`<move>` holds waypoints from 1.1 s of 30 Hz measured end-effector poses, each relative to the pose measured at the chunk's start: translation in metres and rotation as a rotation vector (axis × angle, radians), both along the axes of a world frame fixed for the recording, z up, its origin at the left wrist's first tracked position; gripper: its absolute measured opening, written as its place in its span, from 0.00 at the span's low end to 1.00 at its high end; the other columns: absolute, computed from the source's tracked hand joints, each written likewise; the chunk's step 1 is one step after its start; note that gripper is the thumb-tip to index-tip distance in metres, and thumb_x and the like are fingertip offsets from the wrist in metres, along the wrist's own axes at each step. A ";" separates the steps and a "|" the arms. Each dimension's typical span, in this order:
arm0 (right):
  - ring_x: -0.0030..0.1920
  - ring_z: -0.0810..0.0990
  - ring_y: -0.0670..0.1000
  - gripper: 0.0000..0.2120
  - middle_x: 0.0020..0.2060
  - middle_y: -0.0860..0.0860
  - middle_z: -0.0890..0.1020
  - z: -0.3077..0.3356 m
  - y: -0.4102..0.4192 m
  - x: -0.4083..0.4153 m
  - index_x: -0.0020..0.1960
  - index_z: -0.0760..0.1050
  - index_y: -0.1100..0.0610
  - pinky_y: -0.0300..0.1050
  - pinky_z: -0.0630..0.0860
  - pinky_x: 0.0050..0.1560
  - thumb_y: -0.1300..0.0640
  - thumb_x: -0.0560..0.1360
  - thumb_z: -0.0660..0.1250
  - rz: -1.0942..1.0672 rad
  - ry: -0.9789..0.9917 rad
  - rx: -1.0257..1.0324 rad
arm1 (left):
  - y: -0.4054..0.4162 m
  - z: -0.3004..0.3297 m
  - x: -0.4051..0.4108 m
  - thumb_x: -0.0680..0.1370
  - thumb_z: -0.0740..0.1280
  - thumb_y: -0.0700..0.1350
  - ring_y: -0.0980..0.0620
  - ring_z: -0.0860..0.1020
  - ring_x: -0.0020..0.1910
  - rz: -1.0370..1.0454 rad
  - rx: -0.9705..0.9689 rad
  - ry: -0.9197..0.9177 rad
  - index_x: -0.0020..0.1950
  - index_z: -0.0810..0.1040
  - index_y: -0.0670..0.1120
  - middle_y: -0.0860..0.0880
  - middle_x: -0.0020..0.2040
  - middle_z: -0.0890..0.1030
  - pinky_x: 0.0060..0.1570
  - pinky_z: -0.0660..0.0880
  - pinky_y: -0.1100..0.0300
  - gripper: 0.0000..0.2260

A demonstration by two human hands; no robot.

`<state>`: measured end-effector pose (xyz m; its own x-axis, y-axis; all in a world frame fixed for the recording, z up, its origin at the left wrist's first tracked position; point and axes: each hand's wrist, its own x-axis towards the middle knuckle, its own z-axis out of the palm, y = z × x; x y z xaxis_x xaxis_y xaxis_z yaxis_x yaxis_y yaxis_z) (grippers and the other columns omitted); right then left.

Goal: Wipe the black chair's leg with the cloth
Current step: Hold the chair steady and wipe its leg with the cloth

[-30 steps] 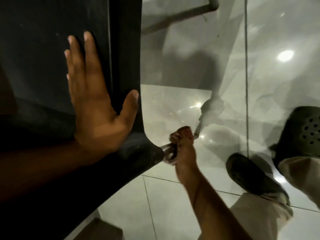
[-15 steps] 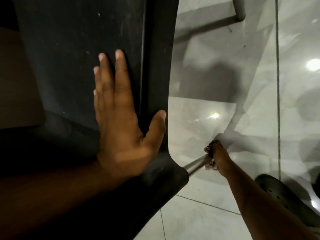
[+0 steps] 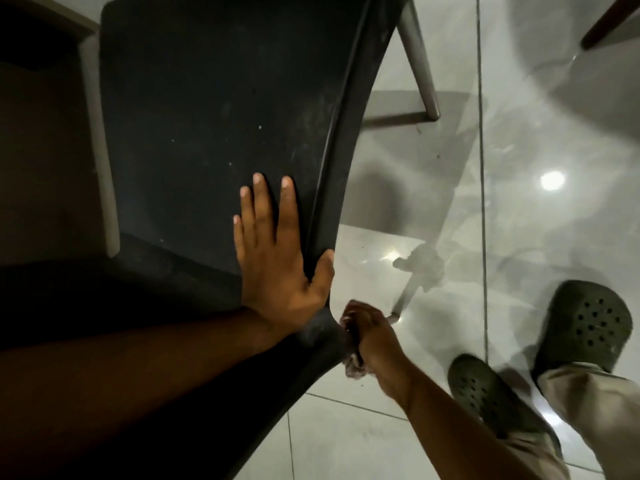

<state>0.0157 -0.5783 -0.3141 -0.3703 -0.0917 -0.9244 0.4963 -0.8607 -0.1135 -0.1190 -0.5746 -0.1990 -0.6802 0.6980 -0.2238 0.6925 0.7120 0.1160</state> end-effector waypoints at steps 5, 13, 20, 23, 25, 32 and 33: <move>0.23 0.78 0.36 0.04 0.41 0.47 0.77 -0.103 -0.015 0.016 0.48 0.72 0.51 0.33 0.75 0.22 0.55 0.78 0.59 0.113 -0.080 0.040 | -0.002 -0.003 -0.003 0.74 0.59 0.62 0.41 0.43 0.80 0.001 0.018 -0.001 0.79 0.44 0.47 0.40 0.81 0.46 0.77 0.45 0.39 0.41; 0.18 0.66 0.50 0.13 0.29 0.53 0.72 -0.190 -0.025 0.014 0.35 0.66 0.55 0.33 0.62 0.24 0.64 0.78 0.57 0.230 -0.280 -0.028 | -0.006 -0.006 0.000 0.74 0.61 0.59 0.45 0.41 0.80 -0.023 0.060 -0.032 0.79 0.43 0.48 0.42 0.81 0.44 0.77 0.46 0.37 0.41; 0.26 0.72 0.55 0.08 0.36 0.63 0.74 -0.153 -0.019 0.021 0.53 0.74 0.68 0.46 0.68 0.32 0.69 0.73 0.65 0.283 -0.183 0.080 | -0.003 0.000 0.001 0.73 0.59 0.60 0.43 0.42 0.80 -0.019 0.048 -0.023 0.79 0.44 0.48 0.42 0.81 0.45 0.77 0.45 0.39 0.41; 0.18 0.73 0.54 0.08 0.33 0.65 0.77 -0.092 0.000 0.024 0.50 0.75 0.69 0.40 0.70 0.24 0.63 0.76 0.63 0.223 -0.134 0.046 | -0.001 0.005 0.001 0.74 0.58 0.61 0.40 0.42 0.80 -0.027 -0.011 -0.030 0.79 0.43 0.48 0.41 0.81 0.44 0.77 0.43 0.40 0.41; 0.17 0.73 0.55 0.15 0.33 0.69 0.79 -0.046 0.022 0.030 0.51 0.76 0.72 0.39 0.70 0.23 0.58 0.78 0.63 0.182 -0.021 -0.054 | 0.002 0.009 0.000 0.74 0.57 0.62 0.39 0.41 0.80 -0.028 -0.077 -0.063 0.79 0.41 0.47 0.39 0.81 0.43 0.76 0.42 0.39 0.41; 0.36 0.80 0.58 0.09 0.39 0.62 0.83 0.127 0.177 0.081 0.42 0.81 0.59 0.46 0.75 0.38 0.54 0.75 0.69 -0.058 0.168 0.239 | 0.038 0.059 0.002 0.64 0.47 0.76 0.34 0.45 0.79 -0.028 -0.508 -0.151 0.78 0.38 0.41 0.35 0.80 0.41 0.75 0.54 0.37 0.55; 0.37 0.80 0.58 0.09 0.40 0.62 0.83 0.154 0.211 0.091 0.40 0.81 0.57 0.47 0.73 0.40 0.53 0.74 0.70 -0.059 0.173 0.317 | 0.056 0.072 0.006 0.63 0.45 0.79 0.36 0.46 0.80 -0.030 -0.543 -0.168 0.78 0.38 0.42 0.37 0.80 0.41 0.76 0.53 0.39 0.56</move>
<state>0.1071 -0.3677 -0.1602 -0.5198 0.2153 -0.8267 0.3967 -0.7962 -0.4568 -0.1133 -0.5189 -0.1273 -0.5859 0.4710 -0.6594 0.7168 0.6808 -0.1507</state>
